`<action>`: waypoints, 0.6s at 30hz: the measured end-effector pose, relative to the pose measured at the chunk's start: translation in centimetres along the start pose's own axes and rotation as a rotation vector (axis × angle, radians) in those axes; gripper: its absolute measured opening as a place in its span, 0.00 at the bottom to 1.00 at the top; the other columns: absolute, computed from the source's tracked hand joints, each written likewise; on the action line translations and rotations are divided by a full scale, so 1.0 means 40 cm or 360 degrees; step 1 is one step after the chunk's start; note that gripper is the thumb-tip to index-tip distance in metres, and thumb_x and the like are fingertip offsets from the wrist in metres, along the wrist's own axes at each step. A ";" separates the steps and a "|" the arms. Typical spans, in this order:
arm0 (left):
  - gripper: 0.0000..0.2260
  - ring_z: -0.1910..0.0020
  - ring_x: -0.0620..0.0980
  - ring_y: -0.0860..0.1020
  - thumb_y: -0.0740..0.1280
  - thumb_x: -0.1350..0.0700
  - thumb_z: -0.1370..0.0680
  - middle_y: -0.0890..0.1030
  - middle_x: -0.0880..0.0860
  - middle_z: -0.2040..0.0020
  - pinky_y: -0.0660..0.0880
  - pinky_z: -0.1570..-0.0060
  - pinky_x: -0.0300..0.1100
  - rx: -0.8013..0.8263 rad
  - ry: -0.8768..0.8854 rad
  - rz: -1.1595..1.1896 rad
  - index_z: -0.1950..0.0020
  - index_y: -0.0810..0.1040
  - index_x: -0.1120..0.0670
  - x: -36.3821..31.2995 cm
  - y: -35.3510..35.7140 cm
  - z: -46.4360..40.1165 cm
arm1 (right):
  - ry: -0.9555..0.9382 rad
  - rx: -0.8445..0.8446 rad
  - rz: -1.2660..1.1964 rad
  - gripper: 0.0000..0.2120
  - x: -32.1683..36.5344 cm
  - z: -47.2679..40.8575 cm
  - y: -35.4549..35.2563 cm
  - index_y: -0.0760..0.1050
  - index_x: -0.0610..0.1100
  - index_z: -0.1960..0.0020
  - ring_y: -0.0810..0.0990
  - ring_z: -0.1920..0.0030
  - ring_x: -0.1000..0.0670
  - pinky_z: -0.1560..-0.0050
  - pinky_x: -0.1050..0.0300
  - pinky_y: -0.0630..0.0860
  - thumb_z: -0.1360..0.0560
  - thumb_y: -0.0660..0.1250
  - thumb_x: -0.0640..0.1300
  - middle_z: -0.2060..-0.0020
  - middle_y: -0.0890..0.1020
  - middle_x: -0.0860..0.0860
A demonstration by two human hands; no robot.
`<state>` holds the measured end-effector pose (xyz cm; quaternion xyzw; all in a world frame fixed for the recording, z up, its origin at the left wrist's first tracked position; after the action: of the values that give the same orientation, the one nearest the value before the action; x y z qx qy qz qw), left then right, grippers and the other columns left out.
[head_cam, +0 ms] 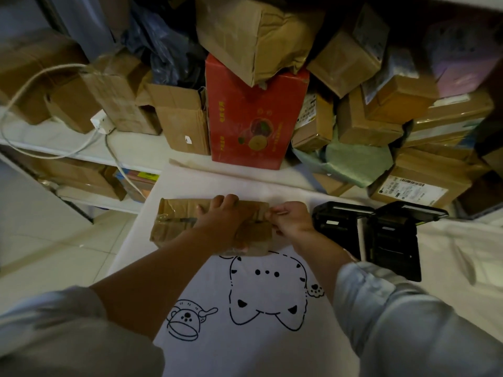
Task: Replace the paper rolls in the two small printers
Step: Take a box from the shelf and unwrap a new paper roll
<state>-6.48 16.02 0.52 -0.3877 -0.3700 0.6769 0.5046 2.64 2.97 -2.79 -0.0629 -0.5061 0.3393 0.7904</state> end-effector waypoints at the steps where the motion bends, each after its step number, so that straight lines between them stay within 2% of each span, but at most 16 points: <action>1: 0.39 0.27 0.60 0.52 0.71 0.40 0.30 0.54 0.53 0.27 0.57 0.33 0.69 -0.0012 0.0002 0.0002 0.25 0.52 0.39 0.001 0.001 0.002 | -0.0046 -0.0043 0.0118 0.09 0.005 0.007 0.002 0.81 0.45 0.53 0.82 0.53 0.44 0.47 0.50 0.79 0.31 0.75 0.43 0.56 0.83 0.46; 3: 0.38 0.27 0.59 0.53 0.71 0.40 0.30 0.54 0.54 0.27 0.57 0.33 0.69 -0.0020 0.0009 0.0009 0.26 0.54 0.39 0.000 0.000 0.005 | -0.0102 -0.0120 0.0284 0.10 0.008 0.019 0.004 0.79 0.46 0.55 0.81 0.51 0.45 0.47 0.53 0.78 0.34 0.77 0.44 0.54 0.83 0.47; 7: 0.37 0.26 0.60 0.52 0.71 0.41 0.30 0.54 0.54 0.26 0.56 0.32 0.68 -0.0015 0.0008 0.0025 0.26 0.55 0.39 -0.001 -0.003 0.007 | -0.0196 -0.0292 0.0550 0.07 0.020 0.037 -0.004 0.79 0.47 0.54 0.80 0.49 0.45 0.45 0.53 0.77 0.31 0.74 0.44 0.52 0.83 0.47; 13: 0.39 0.25 0.61 0.50 0.71 0.41 0.30 0.52 0.55 0.25 0.53 0.32 0.70 0.0011 0.0000 0.0062 0.25 0.53 0.40 -0.003 -0.007 0.008 | -0.0333 -0.0383 0.0851 0.04 0.036 0.055 -0.003 0.79 0.47 0.56 0.81 0.52 0.45 0.51 0.55 0.78 0.29 0.72 0.47 0.55 0.83 0.48; 18: 0.39 0.25 0.60 0.49 0.71 0.42 0.30 0.52 0.55 0.25 0.52 0.31 0.70 -0.0003 -0.0008 0.0069 0.25 0.52 0.40 -0.002 -0.002 0.007 | -0.0432 -0.0412 0.1128 0.05 0.054 0.070 -0.002 0.77 0.47 0.58 0.80 0.52 0.43 0.53 0.52 0.78 0.27 0.69 0.48 0.56 0.82 0.47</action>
<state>-6.70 15.93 0.74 -0.3945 -0.3634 0.6883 0.4885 0.88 3.53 0.24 -0.2871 -0.5914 0.5296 0.5360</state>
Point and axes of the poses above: each hand's wrist, its own z-axis away from the middle knuckle, its own y-axis out of the palm, x = y × z, the point moved 2 cm from there along -z, towards the middle knuckle
